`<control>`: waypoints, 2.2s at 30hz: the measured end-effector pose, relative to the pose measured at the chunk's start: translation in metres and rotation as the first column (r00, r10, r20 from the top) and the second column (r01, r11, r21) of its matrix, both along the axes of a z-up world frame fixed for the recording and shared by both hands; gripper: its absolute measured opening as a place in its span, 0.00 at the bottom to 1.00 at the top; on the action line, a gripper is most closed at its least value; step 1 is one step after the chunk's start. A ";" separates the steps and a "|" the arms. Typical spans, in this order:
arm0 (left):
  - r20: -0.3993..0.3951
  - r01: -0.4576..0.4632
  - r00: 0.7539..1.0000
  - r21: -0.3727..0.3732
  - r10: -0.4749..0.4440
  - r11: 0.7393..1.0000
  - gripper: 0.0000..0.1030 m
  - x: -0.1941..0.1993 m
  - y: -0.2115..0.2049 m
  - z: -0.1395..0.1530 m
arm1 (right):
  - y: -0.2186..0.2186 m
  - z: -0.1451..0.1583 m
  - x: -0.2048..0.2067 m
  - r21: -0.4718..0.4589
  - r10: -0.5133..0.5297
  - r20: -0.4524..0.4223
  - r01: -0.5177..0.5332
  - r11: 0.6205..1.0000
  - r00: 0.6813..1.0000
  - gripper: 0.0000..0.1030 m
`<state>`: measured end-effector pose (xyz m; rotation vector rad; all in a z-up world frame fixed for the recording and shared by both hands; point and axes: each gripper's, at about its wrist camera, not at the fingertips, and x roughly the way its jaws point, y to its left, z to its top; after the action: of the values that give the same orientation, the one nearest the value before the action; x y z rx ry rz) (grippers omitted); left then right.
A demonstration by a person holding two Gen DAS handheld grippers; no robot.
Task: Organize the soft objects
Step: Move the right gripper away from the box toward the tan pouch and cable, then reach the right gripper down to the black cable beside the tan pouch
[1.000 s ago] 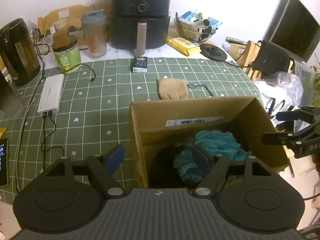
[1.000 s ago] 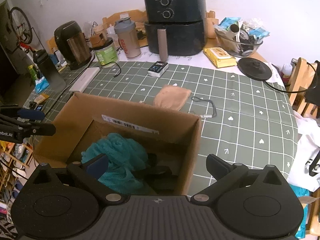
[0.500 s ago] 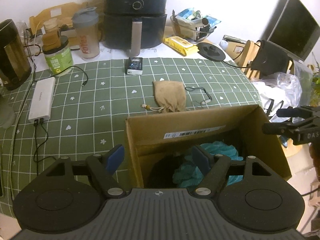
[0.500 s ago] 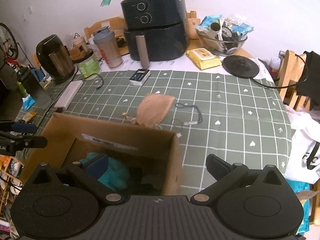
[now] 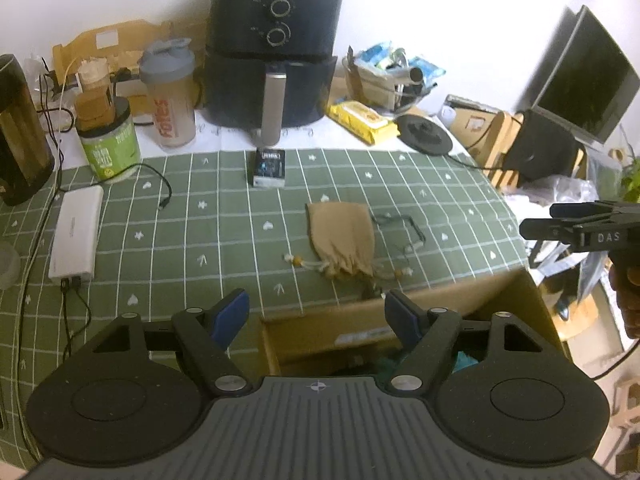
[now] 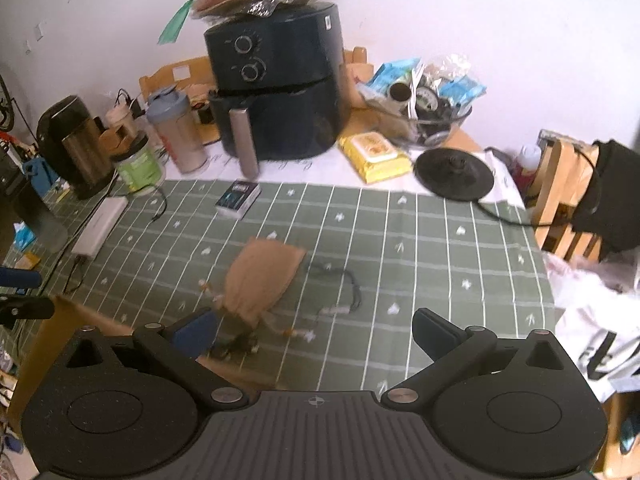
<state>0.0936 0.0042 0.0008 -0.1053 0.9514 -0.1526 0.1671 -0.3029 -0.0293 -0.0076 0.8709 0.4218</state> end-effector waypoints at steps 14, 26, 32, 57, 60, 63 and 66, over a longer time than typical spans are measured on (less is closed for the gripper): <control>-0.015 0.005 1.000 -0.024 -0.006 1.000 0.72 0.014 0.011 -0.004 | 0.008 -0.013 0.044 -0.044 0.034 0.046 -0.032 0.999 0.998 1.00; -0.049 -0.008 0.999 -0.027 0.006 1.000 0.72 0.019 0.022 -0.013 | 0.010 -0.054 0.070 -0.078 0.041 0.028 -0.039 0.996 0.999 1.00; -0.063 -0.033 0.998 -0.035 0.031 0.999 0.72 0.017 0.030 -0.016 | 0.015 -0.083 0.086 -0.084 0.092 0.002 -0.091 0.992 0.996 1.00; -0.122 -0.174 0.978 -0.038 0.169 0.984 0.72 0.014 0.060 -0.026 | 0.057 -0.174 0.140 -0.292 0.322 -0.134 -0.348 0.891 0.937 0.86; -0.123 -0.185 0.976 -0.033 0.180 0.982 0.72 0.015 0.062 -0.026 | 0.056 -0.174 0.148 -0.252 0.320 -0.126 -0.342 0.905 0.939 0.81; -0.123 -0.197 0.974 -0.030 0.191 0.980 0.72 0.016 0.064 -0.026 | 0.055 -0.174 0.152 -0.213 0.308 -0.119 -0.328 0.920 0.944 0.71; -0.127 -0.203 0.972 -0.028 0.198 0.979 0.72 0.017 0.064 -0.026 | 0.054 -0.174 0.152 -0.176 0.301 -0.112 -0.317 0.932 0.947 0.58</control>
<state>0.1104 0.0684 -0.0257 -0.2498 1.0556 0.0220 0.3191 -0.2493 -0.2034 -0.3116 0.9945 0.6354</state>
